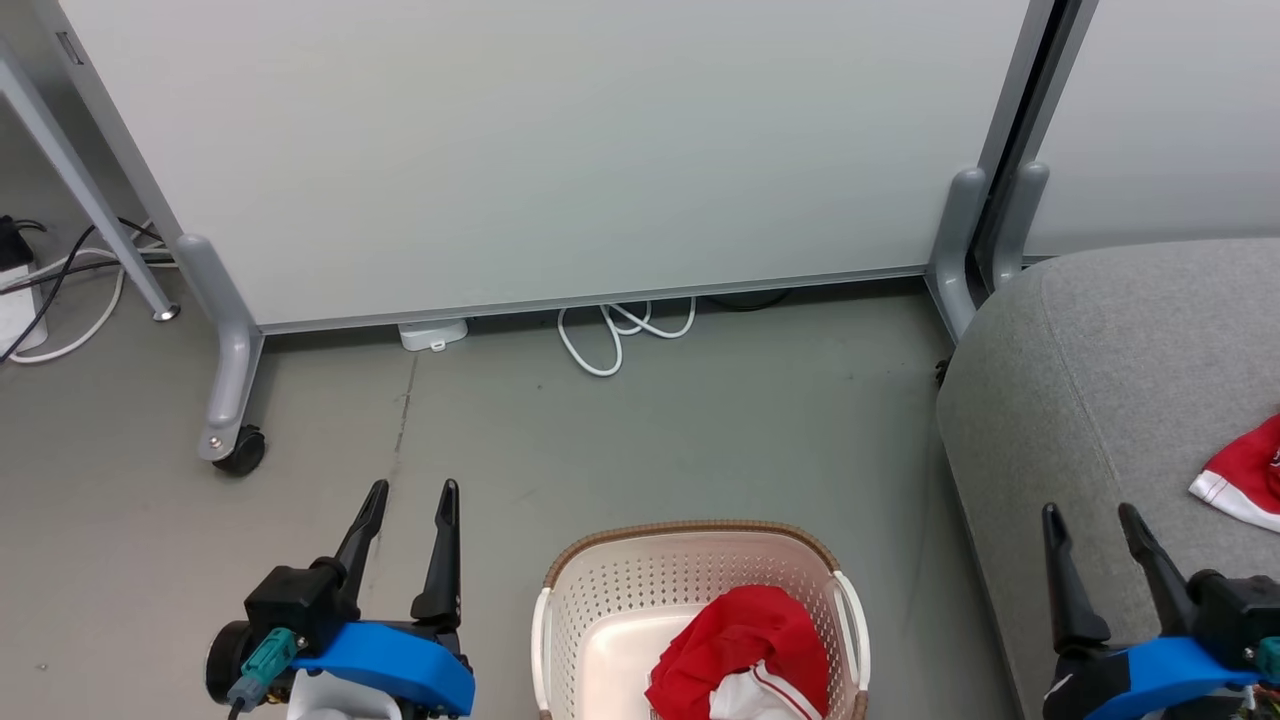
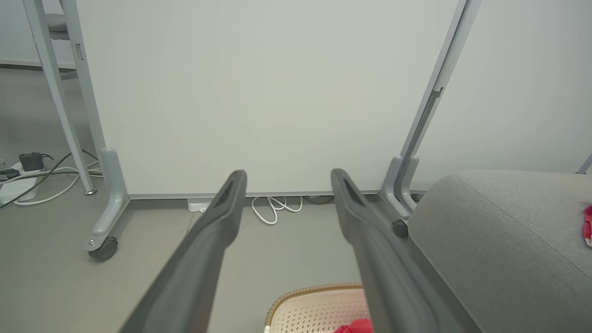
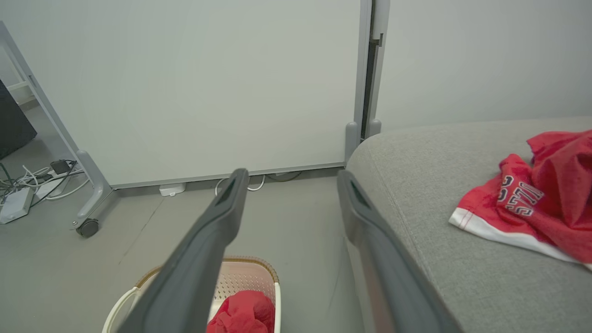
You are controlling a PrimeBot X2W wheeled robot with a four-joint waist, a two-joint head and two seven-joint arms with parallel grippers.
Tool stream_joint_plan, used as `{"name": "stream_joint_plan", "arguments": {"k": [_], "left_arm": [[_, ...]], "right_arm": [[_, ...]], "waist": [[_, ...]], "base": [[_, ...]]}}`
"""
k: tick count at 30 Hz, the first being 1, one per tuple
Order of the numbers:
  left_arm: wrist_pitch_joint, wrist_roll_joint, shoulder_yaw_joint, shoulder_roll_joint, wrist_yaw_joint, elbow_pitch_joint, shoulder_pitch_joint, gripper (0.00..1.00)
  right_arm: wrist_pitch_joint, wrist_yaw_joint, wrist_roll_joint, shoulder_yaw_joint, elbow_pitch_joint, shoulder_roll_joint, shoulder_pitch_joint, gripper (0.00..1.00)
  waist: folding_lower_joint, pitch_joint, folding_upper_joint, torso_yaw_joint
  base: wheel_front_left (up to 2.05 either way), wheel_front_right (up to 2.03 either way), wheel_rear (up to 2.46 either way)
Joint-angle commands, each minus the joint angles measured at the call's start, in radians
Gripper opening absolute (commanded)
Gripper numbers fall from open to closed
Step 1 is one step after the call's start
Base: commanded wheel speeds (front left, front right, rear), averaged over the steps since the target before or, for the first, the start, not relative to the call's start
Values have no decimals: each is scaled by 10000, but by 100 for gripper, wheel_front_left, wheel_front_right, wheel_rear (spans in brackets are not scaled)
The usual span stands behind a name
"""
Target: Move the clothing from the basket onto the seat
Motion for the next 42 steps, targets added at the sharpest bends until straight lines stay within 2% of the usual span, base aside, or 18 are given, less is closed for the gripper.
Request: {"name": "stream_joint_plan", "arguments": {"k": [1, 6, 20, 30, 36, 42], "left_arm": [[-45, 51, 19, 44, -23, 48, -48, 100], [-45, 76, 79, 7, -23, 222, 15, 100], [-45, 71, 64, -8, -23, 300, 109, 100], [-45, 118, 104, -67, -23, 209, -109, 100], [-45, 136, -89, -129, -23, 208, -533, 100], [-45, 151, -456, -91, -23, 343, -1382, 100]], "right_arm": [[-48, 1, 8, 81, 63, 0, 40, 100], [-98, 1, 70, 402, 295, 0, -190, 100], [-206, 1, 118, 460, 550, 1, -431, 100], [-226, 1, 129, 560, 396, 1, -711, 100], [-132, 1, -16, 778, 81, 2, -1444, 100], [-34, 3, -248, 1114, -393, 0, -2633, 100]], "waist": [[1, -22, -1, 7], [1, -83, -1, 17], [1, -4, -1, 175], [1, 562, -1, 108], [1, 1645, -1, -115], [1, 3381, -1, -453]], "base": [[0, 0, 0], [0, 0, 0], [0, 0, 0], [0, 0, 0], [0, 0, 0], [0, 0, 0]]}}
